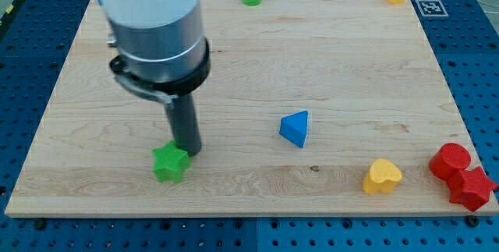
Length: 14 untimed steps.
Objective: Move the green star to the bottom left of the board
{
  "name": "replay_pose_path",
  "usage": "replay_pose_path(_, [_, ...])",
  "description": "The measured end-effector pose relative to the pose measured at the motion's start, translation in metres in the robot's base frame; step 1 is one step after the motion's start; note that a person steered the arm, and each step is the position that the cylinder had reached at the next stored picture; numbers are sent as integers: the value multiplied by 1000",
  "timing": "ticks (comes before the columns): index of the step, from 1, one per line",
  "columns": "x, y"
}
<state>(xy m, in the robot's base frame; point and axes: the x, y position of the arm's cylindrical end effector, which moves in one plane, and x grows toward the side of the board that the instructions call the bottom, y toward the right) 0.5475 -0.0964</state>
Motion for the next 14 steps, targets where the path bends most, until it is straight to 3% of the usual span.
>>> replay_pose_path(3, [17,-33])
replay_pose_path(5, [54,11])
replay_pose_path(14, [57,-32])
